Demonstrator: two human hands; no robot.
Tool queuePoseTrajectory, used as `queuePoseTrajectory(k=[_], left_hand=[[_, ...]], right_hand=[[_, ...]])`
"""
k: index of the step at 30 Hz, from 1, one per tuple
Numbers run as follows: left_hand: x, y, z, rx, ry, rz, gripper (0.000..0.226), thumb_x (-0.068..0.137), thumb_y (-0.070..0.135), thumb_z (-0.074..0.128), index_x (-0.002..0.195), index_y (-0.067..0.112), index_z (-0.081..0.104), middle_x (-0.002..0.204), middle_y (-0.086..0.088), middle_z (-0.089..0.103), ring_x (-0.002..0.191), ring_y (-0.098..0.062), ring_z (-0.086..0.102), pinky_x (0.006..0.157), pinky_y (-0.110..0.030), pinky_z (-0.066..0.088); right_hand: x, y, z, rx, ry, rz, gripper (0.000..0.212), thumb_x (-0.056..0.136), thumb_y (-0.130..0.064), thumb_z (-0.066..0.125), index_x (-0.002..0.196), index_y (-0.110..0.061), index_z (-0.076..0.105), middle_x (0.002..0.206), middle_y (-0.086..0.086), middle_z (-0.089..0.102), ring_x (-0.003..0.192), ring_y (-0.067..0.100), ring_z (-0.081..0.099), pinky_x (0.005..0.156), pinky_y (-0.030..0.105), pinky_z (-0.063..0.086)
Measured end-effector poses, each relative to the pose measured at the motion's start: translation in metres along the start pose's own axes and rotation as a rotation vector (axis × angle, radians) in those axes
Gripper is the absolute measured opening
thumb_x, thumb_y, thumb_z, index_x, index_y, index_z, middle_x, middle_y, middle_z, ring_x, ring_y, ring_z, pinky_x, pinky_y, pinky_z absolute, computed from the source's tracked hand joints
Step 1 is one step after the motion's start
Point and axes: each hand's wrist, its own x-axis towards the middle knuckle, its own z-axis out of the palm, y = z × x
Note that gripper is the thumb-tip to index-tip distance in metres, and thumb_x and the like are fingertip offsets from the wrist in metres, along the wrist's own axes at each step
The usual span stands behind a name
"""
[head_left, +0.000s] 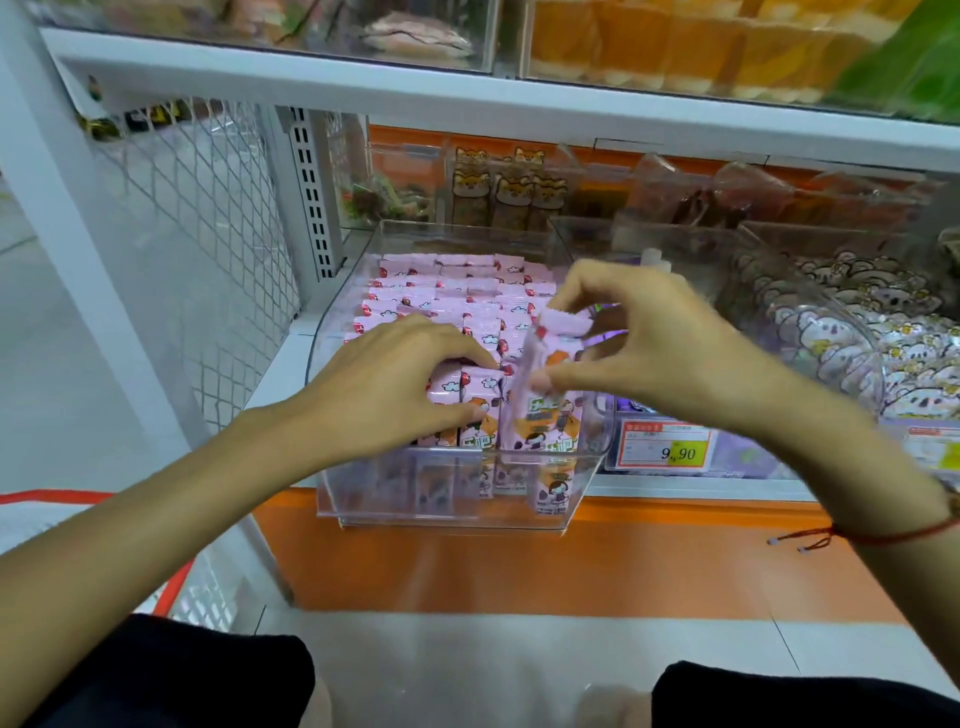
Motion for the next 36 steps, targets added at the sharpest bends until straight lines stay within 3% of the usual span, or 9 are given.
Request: queuePoseTrajectory(k=[3, 5, 7, 10, 15, 19, 23, 27, 36], left_hand=[[0.0, 0.0, -0.001, -0.002, 0.024, -0.018, 0.042, 0.077, 0.048, 0.071, 0.116, 0.037, 0.062, 0.096, 0.022, 0.054, 0.101, -0.013, 0.053, 0.075, -0.035, 0.048], [-0.001, 0.001, -0.001, 0.007, 0.029, -0.026, 0.043, 0.077, 0.047, 0.071, 0.117, 0.038, 0.061, 0.103, 0.019, 0.06, 0.102, -0.012, 0.053, 0.077, -0.036, 0.049], [-0.002, 0.001, -0.001, 0.015, 0.026, -0.026, 0.043, 0.077, 0.048, 0.069, 0.118, 0.039, 0.06, 0.112, 0.019, 0.063, 0.104, -0.011, 0.053, 0.079, -0.034, 0.049], [-0.002, 0.0, -0.002, 0.013, 0.015, -0.026, 0.045, 0.077, 0.051, 0.067, 0.12, 0.042, 0.059, 0.115, 0.021, 0.062, 0.107, -0.009, 0.053, 0.082, -0.035, 0.049], [0.002, 0.004, -0.008, -0.173, -0.002, -0.066, 0.047, 0.076, 0.059, 0.065, 0.118, 0.041, 0.06, 0.112, 0.027, 0.058, 0.106, -0.001, 0.055, 0.089, -0.029, 0.047], [0.048, -0.003, -0.019, -0.215, 0.075, -0.082, 0.027, 0.091, 0.036, 0.06, 0.118, 0.032, 0.062, 0.113, 0.022, 0.056, 0.099, 0.003, 0.054, 0.084, -0.022, 0.04], [0.121, -0.014, -0.012, -0.114, -0.03, -0.127, 0.03, 0.097, 0.021, 0.053, 0.126, 0.022, 0.059, 0.13, 0.003, 0.059, 0.112, -0.013, 0.057, 0.093, -0.03, 0.046], [0.179, -0.022, 0.015, 0.004, -0.085, -0.199, 0.032, 0.098, 0.019, 0.049, 0.129, 0.021, 0.058, 0.133, -0.002, 0.058, 0.111, -0.02, 0.058, 0.093, -0.03, 0.047], [0.203, -0.021, 0.034, 0.203, -0.051, -0.276, 0.016, 0.094, 0.028, 0.059, 0.108, 0.029, 0.068, 0.12, -0.002, 0.062, 0.108, -0.025, 0.059, 0.088, -0.036, 0.05]], right_hand=[[-0.001, 0.005, 0.022, -0.138, -0.01, -0.084, 0.034, 0.075, -0.033, 0.078, 0.1, -0.019, 0.06, 0.098, -0.004, 0.065, 0.085, 0.02, 0.062, 0.073, 0.04, 0.051], [-0.003, 0.011, 0.03, -0.446, 0.048, -0.206, 0.037, 0.079, -0.045, 0.072, 0.105, -0.019, 0.063, 0.104, -0.002, 0.066, 0.095, 0.021, 0.06, 0.069, 0.034, 0.047], [-0.005, 0.018, 0.033, -0.696, 0.065, -0.333, 0.038, 0.08, -0.047, 0.069, 0.1, -0.016, 0.07, 0.104, 0.003, 0.066, 0.097, 0.027, 0.058, 0.066, 0.03, 0.04], [-0.01, 0.023, 0.034, -0.773, 0.034, -0.372, 0.028, 0.087, -0.04, 0.065, 0.091, -0.015, 0.074, 0.097, 0.006, 0.067, 0.092, 0.03, 0.058, 0.071, 0.037, 0.042], [-0.015, 0.03, 0.032, -0.68, 0.024, -0.338, 0.03, 0.092, -0.037, 0.054, 0.099, -0.016, 0.074, 0.108, 0.002, 0.066, 0.106, 0.027, 0.056, 0.086, 0.034, 0.038], [-0.014, 0.038, 0.019, -0.527, 0.238, -0.189, 0.032, 0.096, -0.033, 0.047, 0.117, -0.016, 0.065, 0.122, 0.003, 0.06, 0.116, 0.025, 0.049, 0.091, 0.038, 0.041], [-0.011, 0.047, 0.015, -0.291, 0.287, 0.07, 0.04, 0.092, -0.042, 0.046, 0.127, -0.023, 0.054, 0.12, -0.004, 0.057, 0.1, 0.016, 0.058, 0.082, 0.04, 0.049], [-0.009, 0.05, 0.02, -0.237, 0.302, 0.071, 0.043, 0.088, -0.053, 0.039, 0.119, -0.029, 0.057, 0.102, -0.013, 0.052, 0.077, 0.006, 0.057, 0.07, 0.039, 0.051], [-0.004, 0.054, 0.019, -0.228, 0.295, 0.094, 0.038, 0.085, -0.056, 0.039, 0.113, -0.035, 0.054, 0.096, -0.016, 0.051, 0.074, 0.006, 0.059, 0.065, 0.04, 0.052]])
